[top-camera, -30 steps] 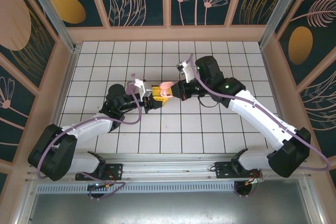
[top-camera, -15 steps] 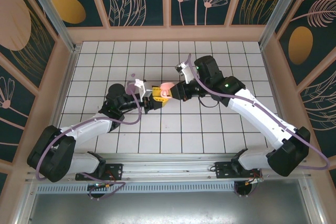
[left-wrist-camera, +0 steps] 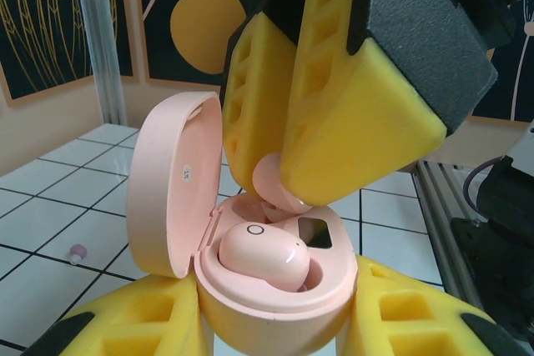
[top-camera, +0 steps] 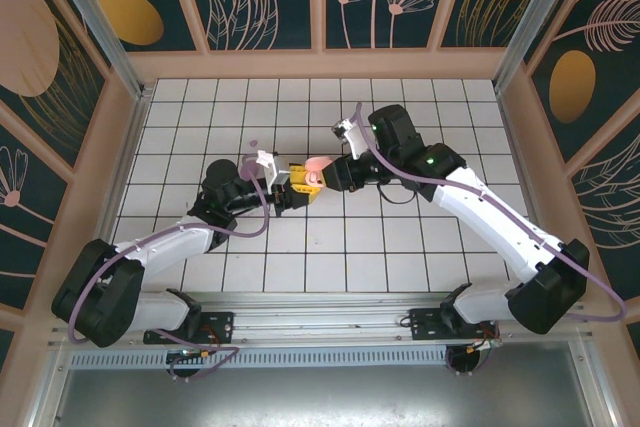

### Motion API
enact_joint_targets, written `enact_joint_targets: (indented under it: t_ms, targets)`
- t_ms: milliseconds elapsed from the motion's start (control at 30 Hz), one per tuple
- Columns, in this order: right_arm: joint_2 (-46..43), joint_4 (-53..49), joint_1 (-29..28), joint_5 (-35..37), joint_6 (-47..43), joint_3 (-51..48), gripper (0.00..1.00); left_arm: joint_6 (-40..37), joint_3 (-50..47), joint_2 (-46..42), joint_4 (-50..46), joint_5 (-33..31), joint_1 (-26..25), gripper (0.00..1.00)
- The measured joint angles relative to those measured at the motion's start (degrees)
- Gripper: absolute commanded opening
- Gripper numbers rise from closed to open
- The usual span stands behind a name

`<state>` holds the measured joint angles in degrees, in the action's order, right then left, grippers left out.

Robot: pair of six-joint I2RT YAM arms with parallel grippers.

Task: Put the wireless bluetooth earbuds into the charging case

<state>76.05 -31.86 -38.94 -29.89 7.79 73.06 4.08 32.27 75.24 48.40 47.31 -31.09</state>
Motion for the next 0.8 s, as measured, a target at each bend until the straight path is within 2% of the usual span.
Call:
enact_joint_targets:
  t_ms: [133,800]
  targets:
    - [0.04,-0.15,-0.28,-0.15,0.09,0.55,0.38,-0.24,0.00,0.00,-0.07,-0.24,0.00,0.10]
    - [2.49,-3.80,-0.50,3.04,0.11,5.44,0.37,-0.35,0.00,0.00,1.42,-1.95,0.11,0.11]
